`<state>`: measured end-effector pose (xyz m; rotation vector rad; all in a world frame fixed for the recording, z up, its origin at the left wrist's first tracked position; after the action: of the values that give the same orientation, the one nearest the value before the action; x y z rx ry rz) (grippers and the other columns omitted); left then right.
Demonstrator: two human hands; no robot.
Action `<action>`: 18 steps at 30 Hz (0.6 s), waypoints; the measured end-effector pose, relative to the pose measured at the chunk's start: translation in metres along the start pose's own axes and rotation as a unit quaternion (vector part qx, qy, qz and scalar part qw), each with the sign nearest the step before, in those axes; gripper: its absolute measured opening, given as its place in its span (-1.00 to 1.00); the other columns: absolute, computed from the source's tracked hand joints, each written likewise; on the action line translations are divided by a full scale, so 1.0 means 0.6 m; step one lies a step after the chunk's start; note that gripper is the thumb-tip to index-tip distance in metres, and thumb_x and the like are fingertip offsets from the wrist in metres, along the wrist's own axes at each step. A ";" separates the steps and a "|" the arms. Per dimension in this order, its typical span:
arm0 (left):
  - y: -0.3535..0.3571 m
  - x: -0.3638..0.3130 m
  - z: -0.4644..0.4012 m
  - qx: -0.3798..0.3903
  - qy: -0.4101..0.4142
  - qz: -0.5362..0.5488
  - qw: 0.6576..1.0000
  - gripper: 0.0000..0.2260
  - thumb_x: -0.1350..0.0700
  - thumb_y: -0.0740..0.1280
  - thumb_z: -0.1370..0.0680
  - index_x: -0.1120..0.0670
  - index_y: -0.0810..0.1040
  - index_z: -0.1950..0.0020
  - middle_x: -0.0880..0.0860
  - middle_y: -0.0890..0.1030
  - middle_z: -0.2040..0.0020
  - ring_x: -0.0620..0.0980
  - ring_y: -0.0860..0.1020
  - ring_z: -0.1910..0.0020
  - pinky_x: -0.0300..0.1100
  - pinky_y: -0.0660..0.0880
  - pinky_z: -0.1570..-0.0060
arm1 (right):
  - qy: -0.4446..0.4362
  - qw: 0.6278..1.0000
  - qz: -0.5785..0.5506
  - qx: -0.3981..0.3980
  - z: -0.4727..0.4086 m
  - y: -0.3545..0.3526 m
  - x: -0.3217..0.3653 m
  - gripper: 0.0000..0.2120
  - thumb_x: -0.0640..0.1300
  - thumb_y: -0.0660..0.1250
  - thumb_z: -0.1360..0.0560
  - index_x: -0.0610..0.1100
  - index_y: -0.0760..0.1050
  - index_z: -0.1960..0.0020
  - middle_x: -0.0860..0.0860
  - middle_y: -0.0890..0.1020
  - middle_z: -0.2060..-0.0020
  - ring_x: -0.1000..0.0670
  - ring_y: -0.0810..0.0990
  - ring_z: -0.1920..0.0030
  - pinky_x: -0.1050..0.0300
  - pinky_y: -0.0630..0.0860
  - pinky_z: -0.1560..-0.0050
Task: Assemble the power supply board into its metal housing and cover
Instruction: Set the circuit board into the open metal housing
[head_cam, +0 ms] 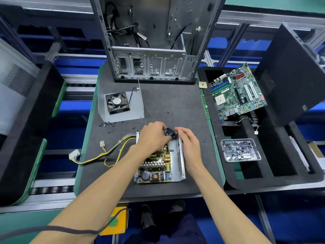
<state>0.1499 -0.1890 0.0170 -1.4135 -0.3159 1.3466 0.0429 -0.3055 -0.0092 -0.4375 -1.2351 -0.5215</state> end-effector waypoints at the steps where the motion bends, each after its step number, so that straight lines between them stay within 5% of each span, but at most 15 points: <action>1: -0.002 0.000 0.001 -0.001 0.001 0.005 1.000 -0.70 -0.03 0.47 -0.50 0.04 0.63 -0.18 -0.01 0.73 0.05 0.08 0.64 -0.05 0.00 0.56 -0.08 | 0.002 1.000 0.001 0.002 -0.001 -0.001 -0.001 -0.83 -0.12 0.30 -0.67 -0.01 0.66 -0.13 0.13 0.71 -0.03 0.13 0.64 -0.12 0.20 0.53 -0.14; 9: 0.000 -0.012 0.009 0.016 0.065 0.040 0.997 -0.80 0.05 0.45 -0.46 -0.07 0.50 -0.03 -0.13 0.61 0.19 -0.01 0.54 0.00 -0.07 0.46 0.09 | 0.027 1.000 -0.005 0.007 -0.006 -0.006 -0.008 -0.80 -0.08 0.37 -0.62 0.05 0.58 -0.23 -0.01 0.65 -0.17 -0.05 0.61 -0.25 -0.12 0.51 -0.37; 15: 0.019 -0.036 0.019 0.081 0.155 0.013 0.985 -0.72 0.00 0.46 -0.49 -0.09 0.50 -0.17 -0.17 0.53 0.11 -0.05 0.48 -0.06 -0.08 0.40 -0.17 | 0.023 1.000 0.002 0.015 -0.007 -0.004 -0.003 -0.81 -0.03 0.37 -0.58 0.06 0.61 -0.18 -0.02 0.67 -0.15 -0.07 0.62 -0.24 -0.23 0.49 -0.37; 18: 0.013 -0.049 0.020 0.053 0.187 -0.023 0.981 -0.67 -0.15 0.46 -0.48 -0.10 0.53 -0.18 -0.24 0.52 0.13 -0.10 0.45 -0.03 -0.13 0.30 -0.13 | 0.022 1.000 0.002 0.016 -0.007 -0.003 -0.002 -0.82 -0.03 0.36 -0.58 0.07 0.61 -0.17 0.00 0.67 -0.14 -0.05 0.63 -0.23 -0.25 0.50 -0.36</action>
<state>0.1268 -0.2088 0.0296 -1.5243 -0.0280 1.0187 0.0447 -0.3090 -0.0117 -0.4002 -1.1977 -0.5054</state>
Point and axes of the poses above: each hand's wrist, its own z-axis away from the middle knuckle, its own y-axis out of the palm, x = y × z, the point moved 10 cm from there along -z, towards the middle knuckle
